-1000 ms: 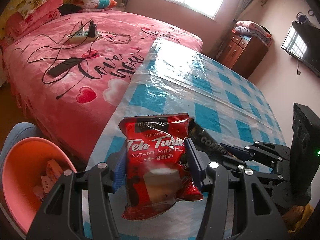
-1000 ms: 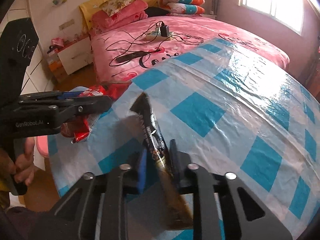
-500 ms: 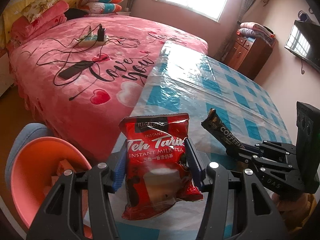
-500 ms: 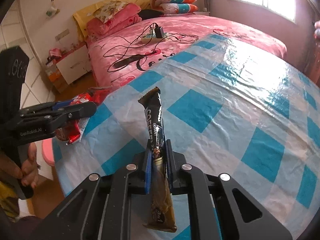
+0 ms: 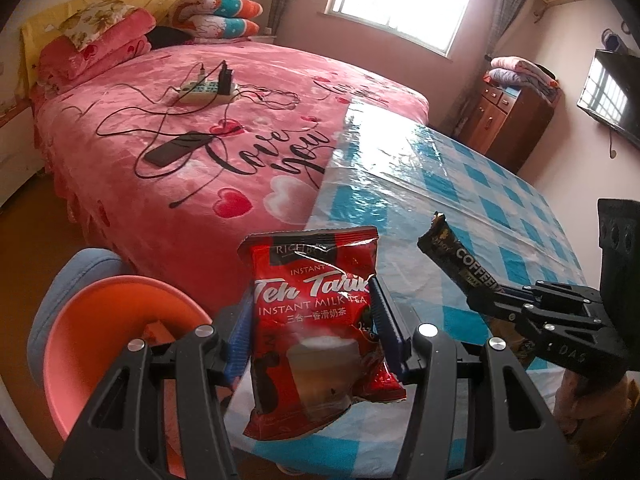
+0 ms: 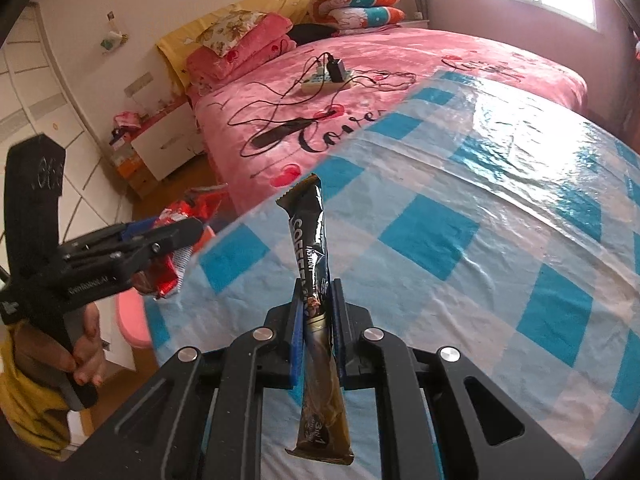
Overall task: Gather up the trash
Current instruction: 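Carry the sachet in the left tool while the right tool carries the coffee stick to the bucket, then open both tools to drop the sachet and coffee stick into the bucket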
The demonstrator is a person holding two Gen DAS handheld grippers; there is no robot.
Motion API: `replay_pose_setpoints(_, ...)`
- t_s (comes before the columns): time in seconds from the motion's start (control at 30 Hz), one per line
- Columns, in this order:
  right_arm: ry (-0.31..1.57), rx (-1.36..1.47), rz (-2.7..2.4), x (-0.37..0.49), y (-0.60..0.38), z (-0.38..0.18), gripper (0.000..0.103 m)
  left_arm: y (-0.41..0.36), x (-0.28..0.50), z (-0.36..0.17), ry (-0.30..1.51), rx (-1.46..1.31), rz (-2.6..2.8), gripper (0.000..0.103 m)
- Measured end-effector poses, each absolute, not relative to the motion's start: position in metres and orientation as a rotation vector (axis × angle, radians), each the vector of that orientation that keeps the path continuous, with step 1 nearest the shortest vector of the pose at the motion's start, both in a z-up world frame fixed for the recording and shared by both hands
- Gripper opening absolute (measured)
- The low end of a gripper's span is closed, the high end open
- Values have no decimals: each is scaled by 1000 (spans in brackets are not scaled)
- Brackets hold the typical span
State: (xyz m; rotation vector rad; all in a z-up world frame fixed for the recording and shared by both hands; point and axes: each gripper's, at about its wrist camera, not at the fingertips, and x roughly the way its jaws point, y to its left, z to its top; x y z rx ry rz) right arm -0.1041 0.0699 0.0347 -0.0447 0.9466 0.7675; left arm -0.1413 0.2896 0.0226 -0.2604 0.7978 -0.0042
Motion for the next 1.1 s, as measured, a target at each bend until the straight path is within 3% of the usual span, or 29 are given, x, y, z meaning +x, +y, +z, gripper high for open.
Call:
replay_pose_setpoints(0.5, 1012, 15, 943, -113, 137, 45, 13, 341, -170, 14, 800, -296, 99, 55)
replay_pose_setpoints(0.9, 1103, 35, 1138, -130, 236, 35, 14, 404, -208, -28, 807, -347, 319, 56)
replay_pose_setpoints(0.97, 1116, 27, 1140, -133, 248, 31, 18, 413, -213, -34, 793, -358, 364, 61)
replay_pose_setpoints(1.0, 1130, 27, 1146, -133, 252, 27, 22, 417, -217, -36, 775, -356, 397, 71)
replay_pose_setpoints(1.07, 1132, 38, 1140, -133, 256, 22, 54, 420, -223, -36, 731, -334, 448, 85)
replay_pose_setpoints(1.1, 1129, 44, 1133, -132, 255, 22, 60, 421, -225, -34, 712, -320, 466, 90)
